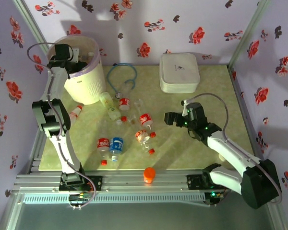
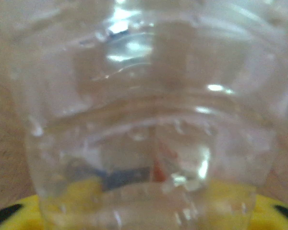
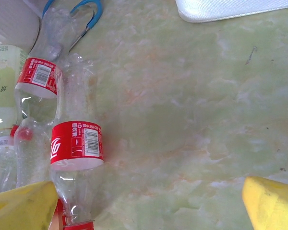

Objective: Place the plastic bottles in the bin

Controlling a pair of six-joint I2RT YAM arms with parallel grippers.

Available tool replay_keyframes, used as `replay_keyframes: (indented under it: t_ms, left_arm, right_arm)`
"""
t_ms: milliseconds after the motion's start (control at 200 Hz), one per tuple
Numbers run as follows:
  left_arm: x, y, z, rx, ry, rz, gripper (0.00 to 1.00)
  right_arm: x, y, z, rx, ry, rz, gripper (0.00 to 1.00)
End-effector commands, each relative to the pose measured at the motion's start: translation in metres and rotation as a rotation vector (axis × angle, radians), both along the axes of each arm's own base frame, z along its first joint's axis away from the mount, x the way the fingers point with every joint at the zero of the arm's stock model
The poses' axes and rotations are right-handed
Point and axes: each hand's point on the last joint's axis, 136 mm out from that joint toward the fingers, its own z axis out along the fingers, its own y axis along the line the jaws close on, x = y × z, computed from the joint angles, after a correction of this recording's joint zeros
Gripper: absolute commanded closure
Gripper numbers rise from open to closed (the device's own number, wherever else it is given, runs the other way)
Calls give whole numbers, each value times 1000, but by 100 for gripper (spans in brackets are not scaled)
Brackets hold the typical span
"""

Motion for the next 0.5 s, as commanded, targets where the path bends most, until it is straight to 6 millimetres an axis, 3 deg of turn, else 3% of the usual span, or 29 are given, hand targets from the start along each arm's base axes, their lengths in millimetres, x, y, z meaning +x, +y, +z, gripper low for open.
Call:
replay_keyframes:
  t_ms: [0,110,220,495]
  left_arm:
    - [-2,-13,-63,-11,124,-45,29]
    - [0,-14,-47,-8,99,-48,12]
    - [0,-15,-21,-5,55,-50,1]
    - [-14,-11,80,40,-119,-31,0]
  right_arm:
    - [2,8,3,9,18,29,1]
    - [-1,25,-3,1,53,70,1]
    - [-8,53,-8,-25,79,149,2]
    - [-3,98,-32,-22,160,187,11]
